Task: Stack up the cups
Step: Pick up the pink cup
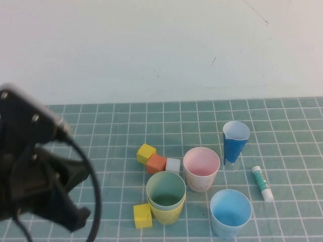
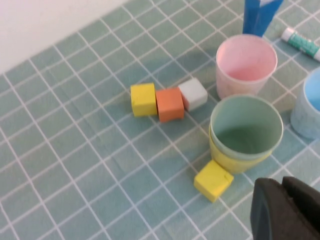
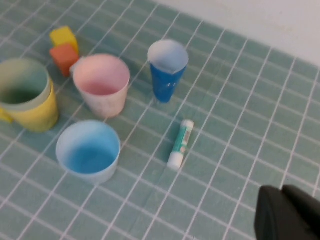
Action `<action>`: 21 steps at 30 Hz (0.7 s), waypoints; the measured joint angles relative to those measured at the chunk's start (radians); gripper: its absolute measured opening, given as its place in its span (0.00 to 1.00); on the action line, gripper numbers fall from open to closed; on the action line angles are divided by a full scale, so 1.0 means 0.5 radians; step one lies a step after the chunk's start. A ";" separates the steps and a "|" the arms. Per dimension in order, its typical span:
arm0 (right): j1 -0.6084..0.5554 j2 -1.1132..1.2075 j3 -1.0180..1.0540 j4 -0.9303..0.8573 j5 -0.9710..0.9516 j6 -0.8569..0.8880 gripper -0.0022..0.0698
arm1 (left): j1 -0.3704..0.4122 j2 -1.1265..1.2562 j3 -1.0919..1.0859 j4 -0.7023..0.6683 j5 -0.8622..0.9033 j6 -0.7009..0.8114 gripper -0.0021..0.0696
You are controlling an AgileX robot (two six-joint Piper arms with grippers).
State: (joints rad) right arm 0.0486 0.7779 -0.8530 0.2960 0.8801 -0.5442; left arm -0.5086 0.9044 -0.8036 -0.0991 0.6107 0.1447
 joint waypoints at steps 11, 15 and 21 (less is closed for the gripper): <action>0.354 0.916 -0.581 -0.078 0.508 -0.213 0.03 | 0.000 -0.294 0.277 0.033 -0.082 -0.023 0.03; 0.585 1.225 -0.861 -0.327 0.605 -0.119 0.03 | 0.000 -0.298 0.282 0.082 -0.087 -0.023 0.03; 0.733 1.699 -1.256 -0.422 0.690 -0.056 0.03 | 0.000 -0.298 0.282 0.135 -0.091 -0.035 0.03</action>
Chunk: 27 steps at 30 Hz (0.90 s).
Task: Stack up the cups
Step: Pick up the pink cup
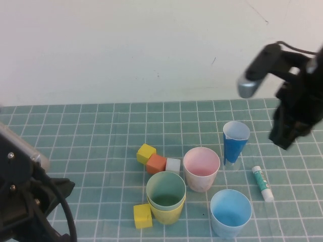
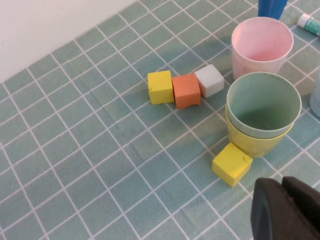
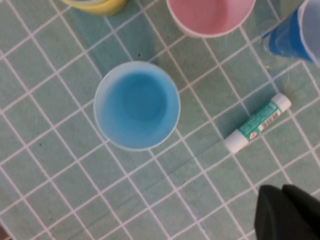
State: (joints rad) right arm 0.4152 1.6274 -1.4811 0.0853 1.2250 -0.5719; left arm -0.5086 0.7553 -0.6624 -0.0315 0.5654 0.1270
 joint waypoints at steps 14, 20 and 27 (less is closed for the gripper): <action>0.197 0.810 -0.541 -0.051 0.000 0.231 0.28 | 0.000 0.000 0.010 0.074 -0.001 -0.004 0.03; 0.193 0.978 -0.546 -0.011 -0.007 0.366 0.66 | 0.000 0.000 0.063 0.084 -0.013 -0.004 0.03; 0.193 1.038 -0.547 0.005 -0.209 0.577 0.65 | 0.000 0.000 0.071 0.085 -0.041 -0.004 0.03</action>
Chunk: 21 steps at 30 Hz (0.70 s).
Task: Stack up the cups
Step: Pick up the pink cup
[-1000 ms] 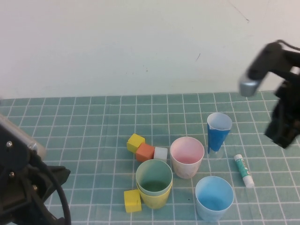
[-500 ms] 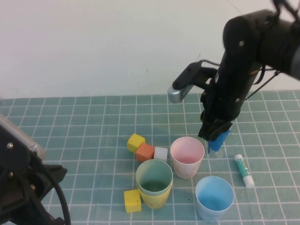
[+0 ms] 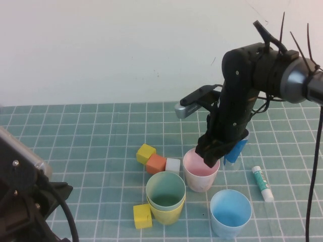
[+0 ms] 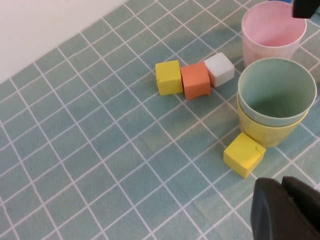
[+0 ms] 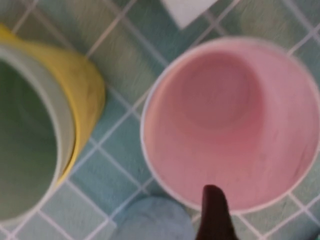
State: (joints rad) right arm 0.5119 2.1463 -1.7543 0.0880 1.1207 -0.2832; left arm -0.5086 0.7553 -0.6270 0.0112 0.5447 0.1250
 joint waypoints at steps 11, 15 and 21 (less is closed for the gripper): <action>0.000 0.168 -0.003 0.008 -0.154 0.106 0.52 | 0.000 0.000 0.000 0.000 -0.013 0.000 0.03; 0.000 0.188 -0.003 0.012 -0.263 0.105 0.34 | 0.000 0.000 0.000 0.003 -0.013 0.000 0.03; 0.000 0.192 -0.143 0.014 -0.213 0.056 0.06 | 0.000 0.000 0.000 0.005 -0.013 0.000 0.03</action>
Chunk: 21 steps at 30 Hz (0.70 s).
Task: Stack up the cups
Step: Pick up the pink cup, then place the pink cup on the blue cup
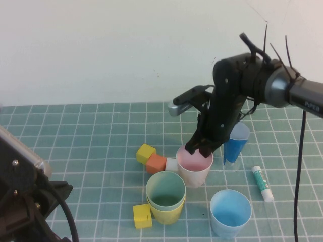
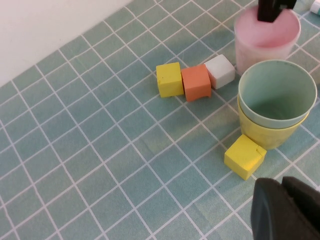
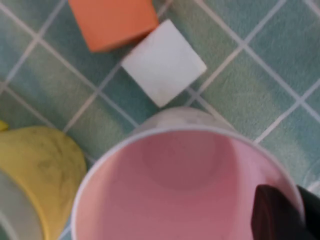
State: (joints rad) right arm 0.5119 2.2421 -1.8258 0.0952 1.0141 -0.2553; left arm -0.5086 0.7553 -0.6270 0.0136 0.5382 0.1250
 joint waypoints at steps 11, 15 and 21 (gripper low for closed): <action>0.000 -0.400 -0.193 -0.007 0.398 -0.271 0.05 | 0.000 0.000 0.000 0.000 0.000 0.000 0.03; 0.000 -0.813 0.114 0.025 0.409 -0.318 0.05 | 0.000 0.000 0.000 0.003 0.009 0.000 0.03; 0.000 -1.213 0.747 0.019 0.272 -0.261 0.05 | 0.000 0.000 0.000 0.008 0.009 0.000 0.03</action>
State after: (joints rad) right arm 0.5119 1.6354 -1.4523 0.1046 1.1500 -0.3859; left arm -0.5086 0.7553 -0.6270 0.0175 0.5425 0.1250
